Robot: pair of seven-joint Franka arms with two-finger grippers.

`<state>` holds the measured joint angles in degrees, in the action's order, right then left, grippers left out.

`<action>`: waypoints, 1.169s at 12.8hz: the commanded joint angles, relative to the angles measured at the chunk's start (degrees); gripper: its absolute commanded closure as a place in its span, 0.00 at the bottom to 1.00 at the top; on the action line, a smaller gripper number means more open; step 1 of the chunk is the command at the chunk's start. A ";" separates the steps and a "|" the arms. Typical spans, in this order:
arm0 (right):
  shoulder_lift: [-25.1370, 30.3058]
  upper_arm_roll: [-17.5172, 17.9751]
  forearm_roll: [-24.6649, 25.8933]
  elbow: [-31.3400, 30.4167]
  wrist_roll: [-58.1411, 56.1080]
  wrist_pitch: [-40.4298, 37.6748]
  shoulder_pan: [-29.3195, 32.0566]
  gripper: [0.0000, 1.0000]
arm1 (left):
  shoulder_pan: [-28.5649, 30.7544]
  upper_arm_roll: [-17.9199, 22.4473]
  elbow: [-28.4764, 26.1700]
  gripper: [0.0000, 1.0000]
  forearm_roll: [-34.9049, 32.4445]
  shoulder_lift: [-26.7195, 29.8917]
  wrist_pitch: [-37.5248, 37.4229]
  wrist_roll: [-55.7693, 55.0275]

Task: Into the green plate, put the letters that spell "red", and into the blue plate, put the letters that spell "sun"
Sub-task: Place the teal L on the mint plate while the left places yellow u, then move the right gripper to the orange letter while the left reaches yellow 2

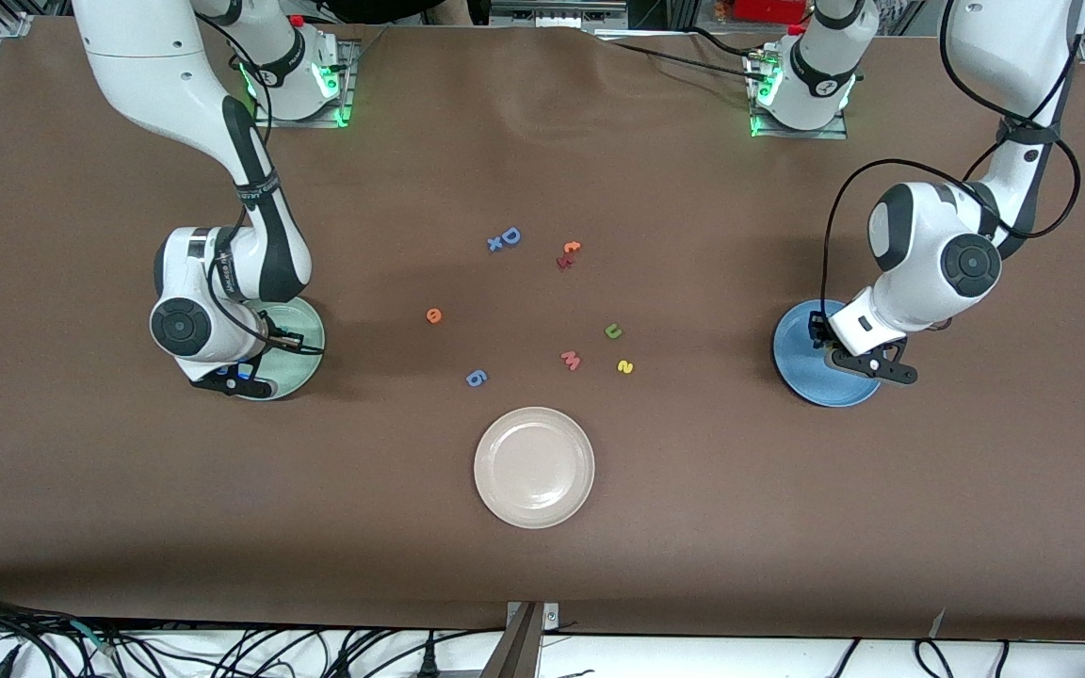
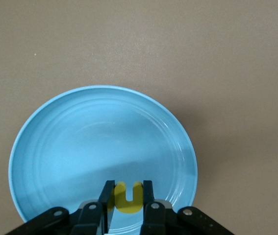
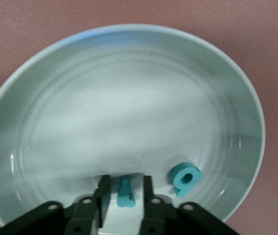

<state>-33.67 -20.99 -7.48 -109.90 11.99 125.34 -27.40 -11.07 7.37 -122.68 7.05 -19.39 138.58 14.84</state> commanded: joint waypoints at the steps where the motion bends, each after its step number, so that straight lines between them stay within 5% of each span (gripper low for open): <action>1: 3.24 -0.20 -1.13 0.12 -0.57 -2.80 -0.28 0.18 | 1.39 -0.42 1.39 0.01 -0.64 -0.74 -0.95 0.27; 7: 8.44 0.16 -1.13 6.44 11.62 -14.33 -4.13 0.19 | 0.70 -0.77 1.48 0.00 -0.46 -0.74 -0.86 -0.86; 11: 6.87 0.07 -6.57 6.98 22.62 -10.84 -11.43 0.18 | -3.69 -1.21 4.28 0.00 -0.37 -1.53 -0.60 -2.01; 15: 3.18 0.16 -6.84 6.89 30.10 -4.69 -17.06 0.18 | -7.47 -2.97 6.83 0.00 3.23 -1.97 -0.60 -2.10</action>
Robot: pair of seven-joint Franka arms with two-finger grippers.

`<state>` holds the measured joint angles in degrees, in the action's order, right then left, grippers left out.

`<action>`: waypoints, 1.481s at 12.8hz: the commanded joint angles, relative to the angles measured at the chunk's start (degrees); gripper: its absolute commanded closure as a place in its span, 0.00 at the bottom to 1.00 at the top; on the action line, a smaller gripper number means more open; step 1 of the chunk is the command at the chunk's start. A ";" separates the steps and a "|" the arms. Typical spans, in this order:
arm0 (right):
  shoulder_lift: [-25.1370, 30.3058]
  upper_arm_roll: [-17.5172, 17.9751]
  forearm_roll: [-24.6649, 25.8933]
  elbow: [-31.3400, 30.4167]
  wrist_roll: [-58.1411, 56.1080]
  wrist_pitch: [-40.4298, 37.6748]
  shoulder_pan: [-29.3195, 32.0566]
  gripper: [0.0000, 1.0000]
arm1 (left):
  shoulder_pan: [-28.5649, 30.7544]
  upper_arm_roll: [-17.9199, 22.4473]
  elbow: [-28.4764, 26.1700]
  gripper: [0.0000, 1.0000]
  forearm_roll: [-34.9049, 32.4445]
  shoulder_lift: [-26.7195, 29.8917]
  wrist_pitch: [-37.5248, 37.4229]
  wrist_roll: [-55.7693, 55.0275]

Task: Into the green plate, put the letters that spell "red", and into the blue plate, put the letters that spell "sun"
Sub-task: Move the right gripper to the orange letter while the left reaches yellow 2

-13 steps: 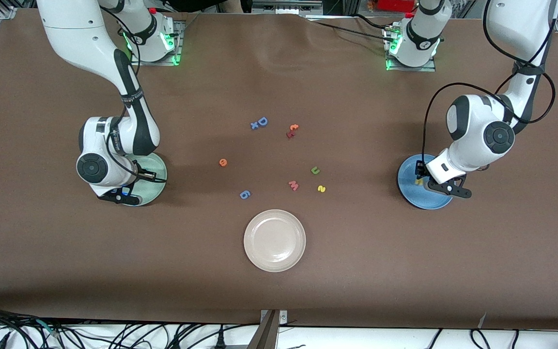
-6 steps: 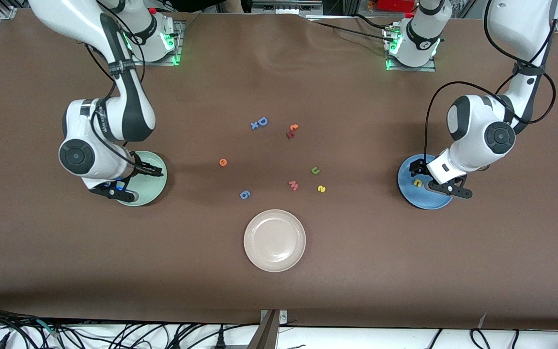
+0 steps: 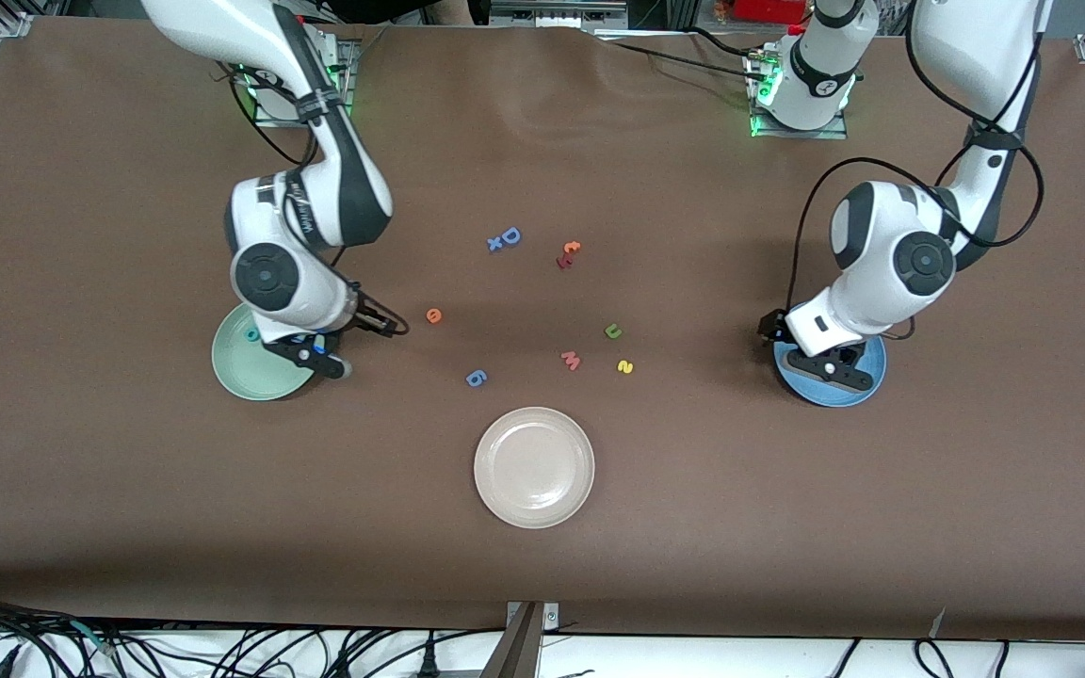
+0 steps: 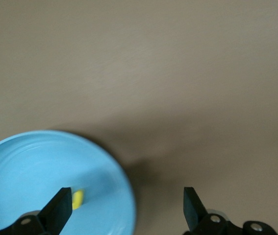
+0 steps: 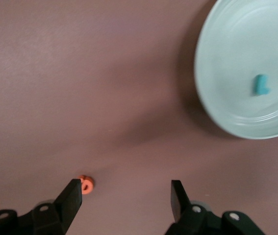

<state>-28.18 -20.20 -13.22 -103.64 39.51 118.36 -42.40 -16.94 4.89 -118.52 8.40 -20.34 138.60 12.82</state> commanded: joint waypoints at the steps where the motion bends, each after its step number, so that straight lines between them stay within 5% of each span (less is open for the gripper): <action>1: -2.84 -0.63 -1.19 0.63 3.64 3.18 -2.86 0.18 | -2.74 -0.84 3.72 0.00 1.97 -1.80 -0.61 -0.60; 13: -8.91 -0.63 -9.19 -0.25 5.76 6.79 -9.02 0.20 | -15.66 -0.76 20.16 0.00 1.63 -14.98 -0.61 -18.25; 19: -10.05 -0.81 -8.75 -0.34 5.14 7.76 -9.11 0.24 | -17.25 -0.76 22.36 0.00 1.36 -19.82 1.84 -22.83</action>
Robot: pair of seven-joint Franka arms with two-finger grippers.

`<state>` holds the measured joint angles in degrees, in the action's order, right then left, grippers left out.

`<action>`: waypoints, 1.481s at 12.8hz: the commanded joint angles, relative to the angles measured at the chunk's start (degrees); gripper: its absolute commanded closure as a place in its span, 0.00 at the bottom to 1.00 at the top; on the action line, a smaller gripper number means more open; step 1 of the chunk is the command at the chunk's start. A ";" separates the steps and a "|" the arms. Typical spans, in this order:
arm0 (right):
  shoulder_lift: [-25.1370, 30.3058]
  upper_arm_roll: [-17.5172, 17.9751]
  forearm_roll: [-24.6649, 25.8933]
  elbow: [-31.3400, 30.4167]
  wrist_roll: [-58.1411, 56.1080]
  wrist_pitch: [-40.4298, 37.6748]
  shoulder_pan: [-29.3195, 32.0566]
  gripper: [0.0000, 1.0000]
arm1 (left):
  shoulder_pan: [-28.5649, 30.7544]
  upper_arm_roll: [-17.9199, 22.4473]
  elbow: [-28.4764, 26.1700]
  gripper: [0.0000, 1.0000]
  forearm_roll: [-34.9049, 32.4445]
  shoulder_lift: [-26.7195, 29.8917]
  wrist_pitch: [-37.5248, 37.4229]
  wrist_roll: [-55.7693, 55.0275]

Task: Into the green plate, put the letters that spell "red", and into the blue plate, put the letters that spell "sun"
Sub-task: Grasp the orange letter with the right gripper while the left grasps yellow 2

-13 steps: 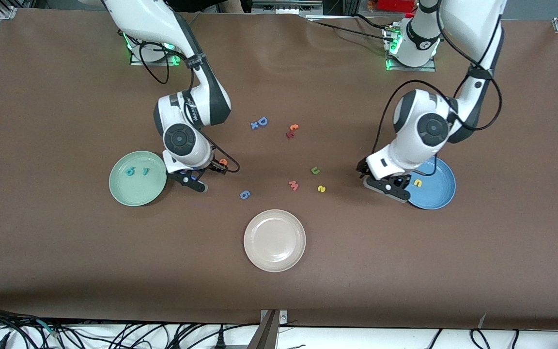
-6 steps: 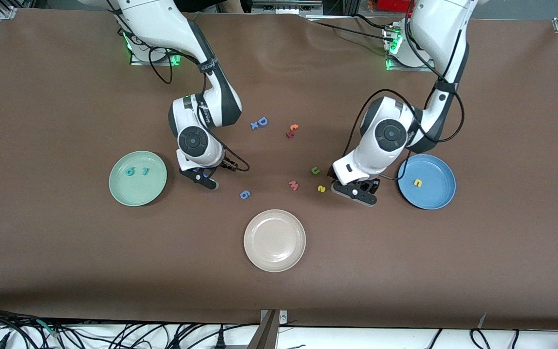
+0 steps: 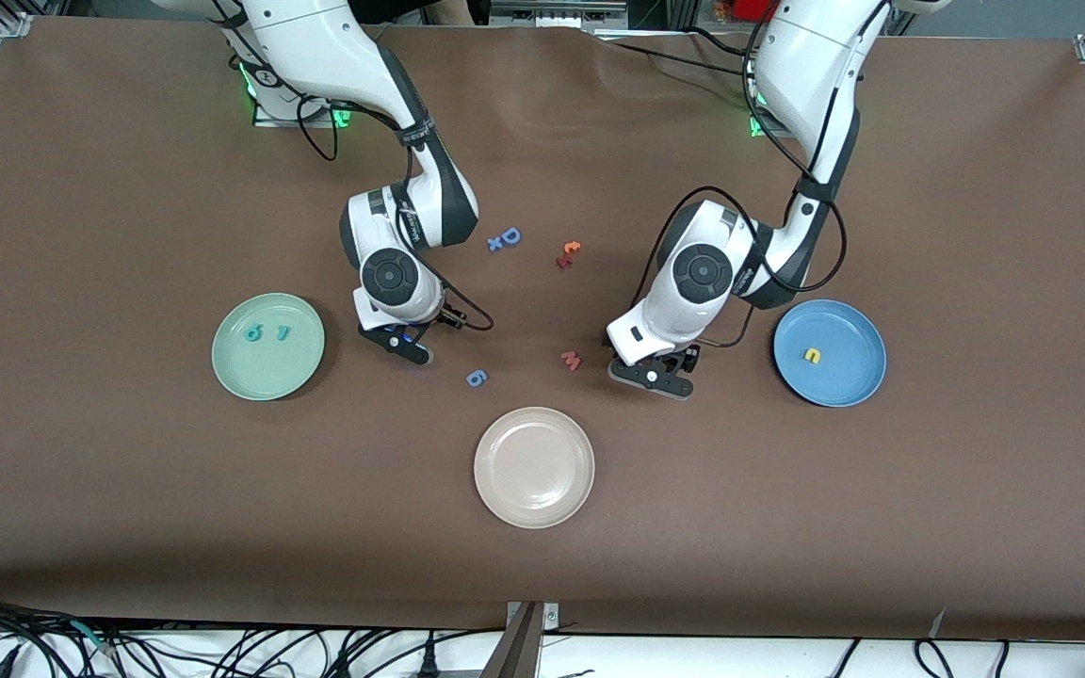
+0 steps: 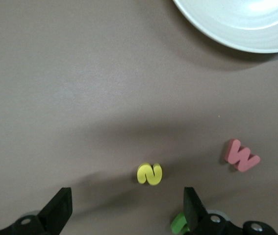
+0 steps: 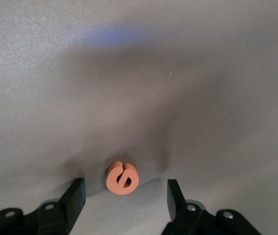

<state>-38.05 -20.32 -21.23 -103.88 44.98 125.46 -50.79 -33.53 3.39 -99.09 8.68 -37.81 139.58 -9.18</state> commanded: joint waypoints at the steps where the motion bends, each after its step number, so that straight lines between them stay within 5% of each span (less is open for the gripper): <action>1: -0.18 -0.69 -0.74 -0.10 -0.33 0.66 -0.71 0.34 | -0.75 0.74 3.02 0.00 0.99 -2.87 1.30 -1.28; 5: -0.27 -0.77 -0.65 -0.27 -0.33 0.75 -0.71 0.69 | -1.45 0.83 3.02 0.00 0.99 -4.46 3.33 -1.46; 11: -1.76 -0.95 -0.04 -0.36 -0.50 3.38 -0.71 0.67 | -2.42 0.92 2.94 0.02 0.81 -4.99 4.30 -2.95; 19: -3.17 -0.95 0.40 -0.36 -0.68 7.96 -0.71 0.59 | -2.68 1.01 2.85 0.33 -3.41 -5.43 5.44 -3.92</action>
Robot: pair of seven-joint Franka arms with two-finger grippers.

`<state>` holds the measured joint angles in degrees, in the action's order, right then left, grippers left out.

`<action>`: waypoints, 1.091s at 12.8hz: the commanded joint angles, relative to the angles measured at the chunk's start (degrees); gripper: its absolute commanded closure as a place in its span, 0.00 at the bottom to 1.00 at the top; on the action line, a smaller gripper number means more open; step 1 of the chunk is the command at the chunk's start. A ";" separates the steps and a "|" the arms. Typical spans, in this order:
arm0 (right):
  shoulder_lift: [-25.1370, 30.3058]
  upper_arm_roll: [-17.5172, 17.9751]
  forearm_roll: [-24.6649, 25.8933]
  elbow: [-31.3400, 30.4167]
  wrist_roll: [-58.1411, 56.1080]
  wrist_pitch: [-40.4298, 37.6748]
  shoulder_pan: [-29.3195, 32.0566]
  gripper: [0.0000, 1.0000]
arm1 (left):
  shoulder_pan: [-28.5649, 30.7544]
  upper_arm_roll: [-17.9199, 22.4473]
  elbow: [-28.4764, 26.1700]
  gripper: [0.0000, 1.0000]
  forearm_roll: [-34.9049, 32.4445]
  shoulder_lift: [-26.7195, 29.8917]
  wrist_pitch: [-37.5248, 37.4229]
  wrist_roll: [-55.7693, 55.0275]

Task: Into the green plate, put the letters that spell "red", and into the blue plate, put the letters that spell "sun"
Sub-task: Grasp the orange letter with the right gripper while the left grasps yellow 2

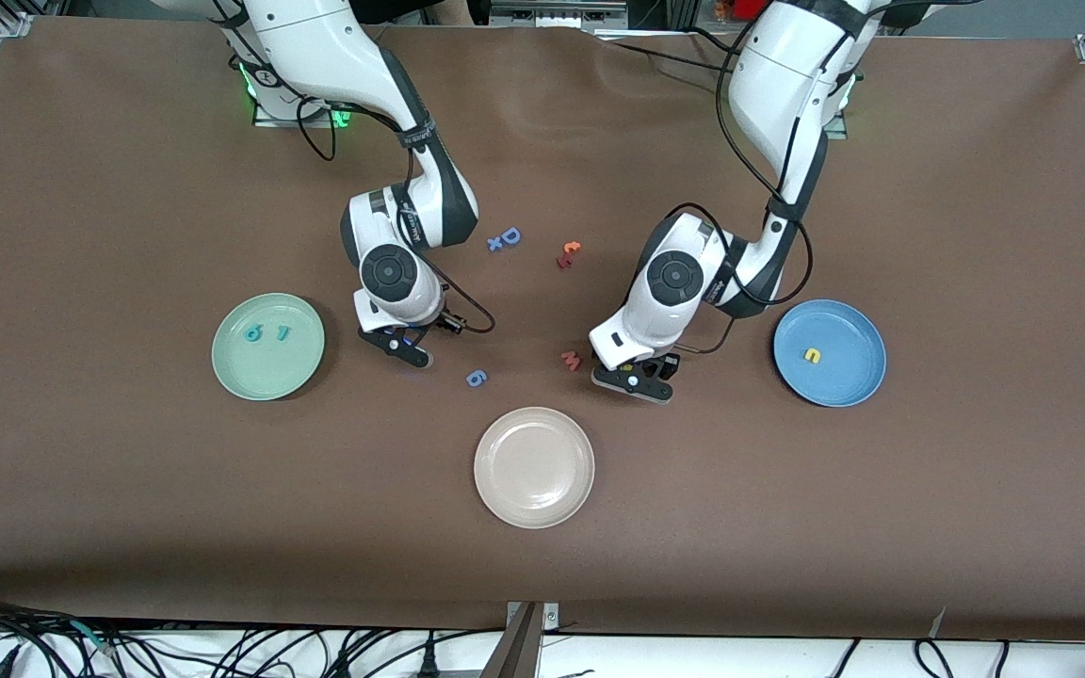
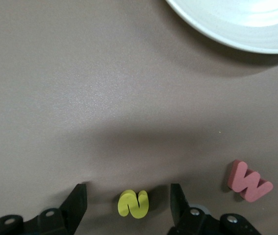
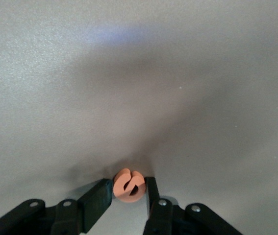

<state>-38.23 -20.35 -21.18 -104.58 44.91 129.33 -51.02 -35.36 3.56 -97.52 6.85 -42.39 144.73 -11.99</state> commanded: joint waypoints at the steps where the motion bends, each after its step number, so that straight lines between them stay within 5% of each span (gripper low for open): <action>1: -2.99 -0.92 0.35 0.34 -0.53 4.09 -0.48 0.61 | -0.85 0.83 1.28 0.40 -1.66 -0.94 0.38 -1.10; 6: -2.99 -0.92 0.27 0.34 -0.35 4.09 -0.48 0.86 | -0.94 0.83 0.75 0.68 -2.89 -1.12 1.78 -1.37; 14: 0.69 -3.73 1.66 1.13 -1.05 -3.55 -0.57 0.87 | -1.02 0.74 0.66 0.72 -2.89 -1.29 1.96 -1.37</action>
<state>-38.14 -22.90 -20.89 -104.29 44.32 128.37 -51.14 -35.40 3.83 -97.34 5.31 -42.52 145.41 -12.06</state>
